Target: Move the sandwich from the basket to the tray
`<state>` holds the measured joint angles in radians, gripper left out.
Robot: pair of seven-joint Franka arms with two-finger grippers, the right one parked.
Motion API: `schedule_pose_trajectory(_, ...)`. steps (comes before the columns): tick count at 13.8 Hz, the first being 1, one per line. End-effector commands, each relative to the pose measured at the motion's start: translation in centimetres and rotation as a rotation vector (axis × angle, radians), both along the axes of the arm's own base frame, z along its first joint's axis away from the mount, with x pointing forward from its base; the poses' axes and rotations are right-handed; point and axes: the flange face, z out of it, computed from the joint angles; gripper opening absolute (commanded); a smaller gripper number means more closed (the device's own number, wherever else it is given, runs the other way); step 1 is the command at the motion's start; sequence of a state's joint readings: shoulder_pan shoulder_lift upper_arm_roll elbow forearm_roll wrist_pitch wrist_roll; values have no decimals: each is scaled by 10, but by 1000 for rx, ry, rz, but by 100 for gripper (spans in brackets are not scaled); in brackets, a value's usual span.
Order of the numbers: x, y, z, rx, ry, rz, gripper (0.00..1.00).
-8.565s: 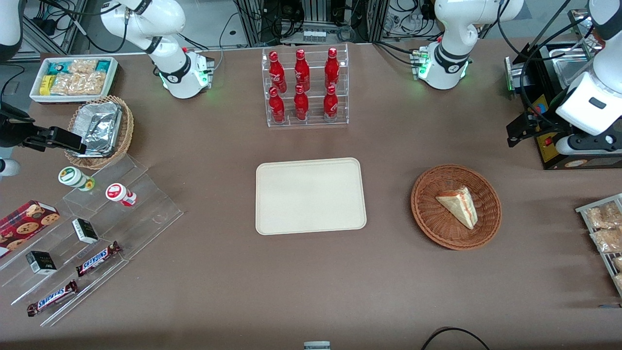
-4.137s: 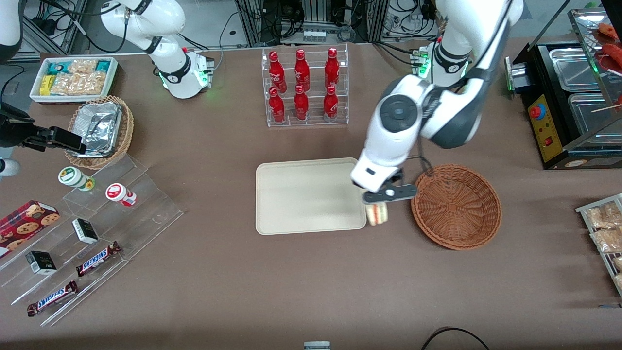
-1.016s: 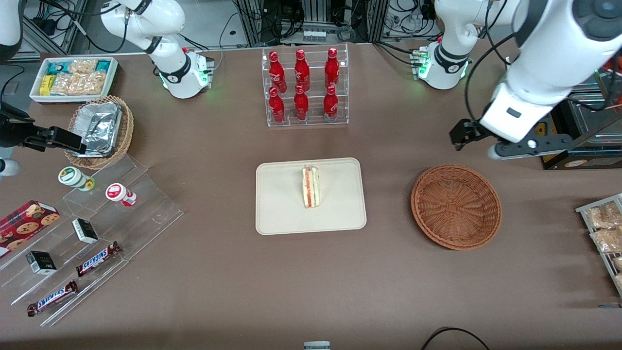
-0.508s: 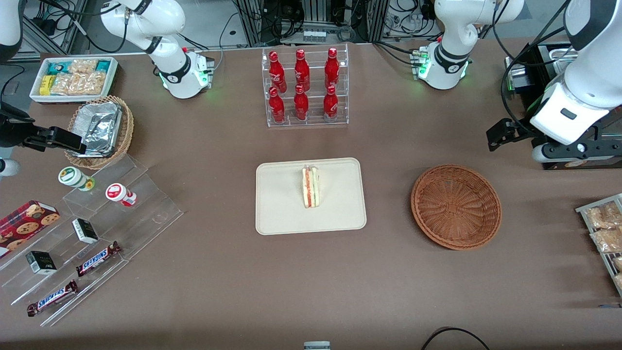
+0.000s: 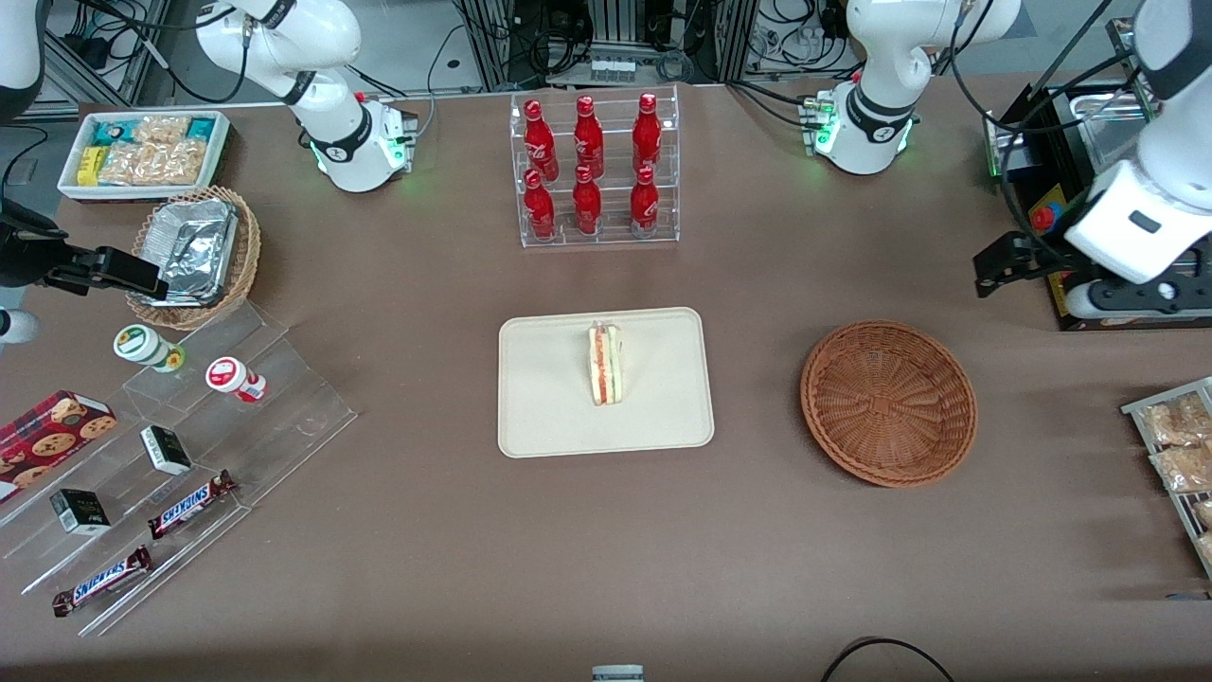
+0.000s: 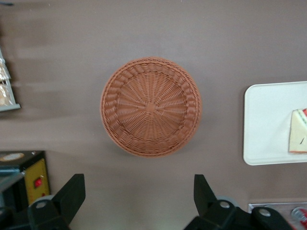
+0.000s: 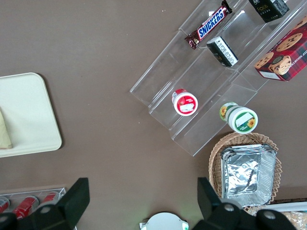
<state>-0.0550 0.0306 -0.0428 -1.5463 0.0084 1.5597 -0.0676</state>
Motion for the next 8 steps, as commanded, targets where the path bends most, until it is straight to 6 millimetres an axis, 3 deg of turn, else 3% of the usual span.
schedule_pose_trajectory(1, -5, 5, 14, -2, -14, -29, 100)
schedule_pose_trajectory(5, -29, 8, 19, 9, -1, -24, 100)
schedule_pose_trajectory(8, -23, 8, 13, 9, 8, -3, 100)
